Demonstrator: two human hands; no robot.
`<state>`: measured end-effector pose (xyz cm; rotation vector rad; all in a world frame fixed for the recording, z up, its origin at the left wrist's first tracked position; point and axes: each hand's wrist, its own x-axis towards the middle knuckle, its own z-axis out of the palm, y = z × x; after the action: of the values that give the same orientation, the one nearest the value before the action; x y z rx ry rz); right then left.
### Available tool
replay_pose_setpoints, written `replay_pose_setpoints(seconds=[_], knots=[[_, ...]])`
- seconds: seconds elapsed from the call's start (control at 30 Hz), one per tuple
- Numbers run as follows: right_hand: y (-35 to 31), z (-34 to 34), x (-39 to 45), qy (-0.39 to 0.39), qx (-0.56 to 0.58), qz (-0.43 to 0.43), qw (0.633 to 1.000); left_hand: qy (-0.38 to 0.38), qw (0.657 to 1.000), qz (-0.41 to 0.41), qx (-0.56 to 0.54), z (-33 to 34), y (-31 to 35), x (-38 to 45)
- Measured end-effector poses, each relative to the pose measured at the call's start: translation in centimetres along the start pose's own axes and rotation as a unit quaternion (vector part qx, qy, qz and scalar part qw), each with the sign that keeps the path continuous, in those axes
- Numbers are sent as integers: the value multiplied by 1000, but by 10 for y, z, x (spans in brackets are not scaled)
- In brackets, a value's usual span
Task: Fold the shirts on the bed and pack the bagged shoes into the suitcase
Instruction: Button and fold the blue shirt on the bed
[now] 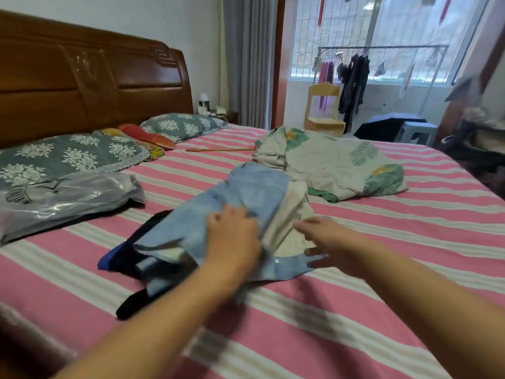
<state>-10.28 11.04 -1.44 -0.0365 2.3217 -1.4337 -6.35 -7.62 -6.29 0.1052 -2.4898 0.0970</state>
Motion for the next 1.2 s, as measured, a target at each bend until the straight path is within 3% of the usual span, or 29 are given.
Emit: replay_pose_setpoints(seconds=[0.03,0.1,0.17,0.23,0.33,0.43,0.57,0.63,0.77,0.87,0.9,0.97,1.03,1.07,1.13,1.2], knots=[[-7,-1,-5,-28,68,22,997,5,998,37,-55,-5,30,-16],[-11,-6,-6,-25,51,47,997,-33,985,95,-138,-11,79,-49],[2,-13,-5,55,-97,51,992,-56,970,150,-185,-22,114,-75],[27,-23,-13,106,-255,39,960,-85,948,194,-237,-37,135,-95],[76,-63,-33,146,-442,3,885,-243,895,224,-298,-62,147,-114],[108,-127,-74,231,-463,12,855,-401,881,139,-210,-64,133,-124],[155,-212,-126,338,-412,83,842,-475,875,-22,-91,-26,67,-147],[193,-247,-146,328,-414,179,830,-487,870,-55,-55,-21,43,-158],[302,-317,-122,221,-447,310,809,-476,877,-58,-6,-17,49,-162],[268,-298,-120,216,-464,283,811,-425,898,-87,-70,-5,69,-145],[243,-282,-125,212,-461,244,827,-394,907,-104,-108,-9,81,-136],[206,-258,-125,187,-371,161,895,-341,905,-128,-218,-29,130,-123],[188,-243,-122,126,-197,178,956,-366,867,-59,-333,-61,196,-123],[188,-238,-120,93,-159,198,963,-401,840,2,-366,-77,230,-131],[193,-238,-114,77,-225,211,948,-541,774,140,-299,-106,280,-152],[202,-249,-110,137,-362,183,904,-624,731,219,-170,-125,290,-150]])
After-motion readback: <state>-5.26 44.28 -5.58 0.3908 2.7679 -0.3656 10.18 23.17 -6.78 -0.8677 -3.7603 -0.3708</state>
